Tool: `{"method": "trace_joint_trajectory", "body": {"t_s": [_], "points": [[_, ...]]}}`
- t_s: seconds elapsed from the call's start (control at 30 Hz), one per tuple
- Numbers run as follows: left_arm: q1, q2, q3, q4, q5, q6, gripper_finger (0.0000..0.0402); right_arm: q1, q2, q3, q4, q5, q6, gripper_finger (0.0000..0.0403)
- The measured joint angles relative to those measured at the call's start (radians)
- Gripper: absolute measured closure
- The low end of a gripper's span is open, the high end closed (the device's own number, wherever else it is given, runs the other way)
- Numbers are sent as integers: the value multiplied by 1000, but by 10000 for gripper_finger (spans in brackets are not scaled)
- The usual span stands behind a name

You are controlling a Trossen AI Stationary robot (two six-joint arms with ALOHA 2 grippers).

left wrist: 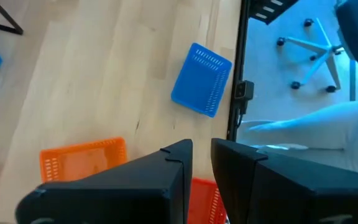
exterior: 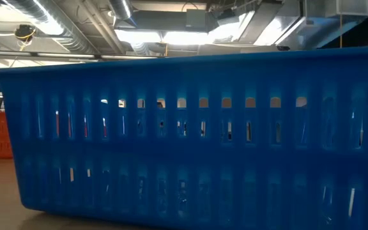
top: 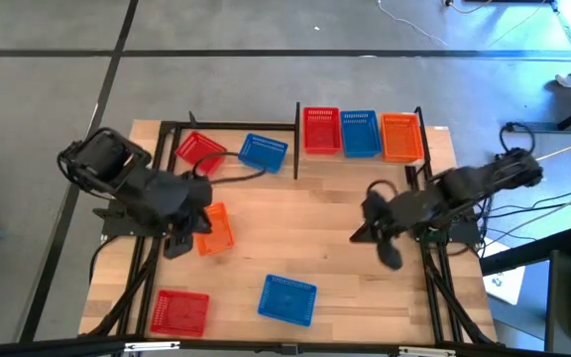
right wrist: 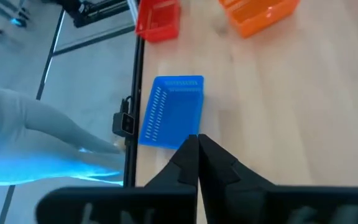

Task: Stack baskets on shelf by color
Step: Stack the bottom blue bin on top of the blue bin on the shelf

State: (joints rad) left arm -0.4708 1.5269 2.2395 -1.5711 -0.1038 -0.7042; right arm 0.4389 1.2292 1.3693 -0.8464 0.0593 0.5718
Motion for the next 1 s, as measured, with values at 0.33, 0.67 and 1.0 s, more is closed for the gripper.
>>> {"method": "trace_joint_trajectory", "body": {"t_s": [0.33,0.67,1.0], "points": [[-172,0,-29,0,-107,-107,351,62,199,0,162,1,85,403],[-252,1,-80,0,-120,-135,351,16,320,0,186,-104,178,379],[-253,1,-80,0,-121,-135,351,-74,397,0,190,-207,99,289]]}}
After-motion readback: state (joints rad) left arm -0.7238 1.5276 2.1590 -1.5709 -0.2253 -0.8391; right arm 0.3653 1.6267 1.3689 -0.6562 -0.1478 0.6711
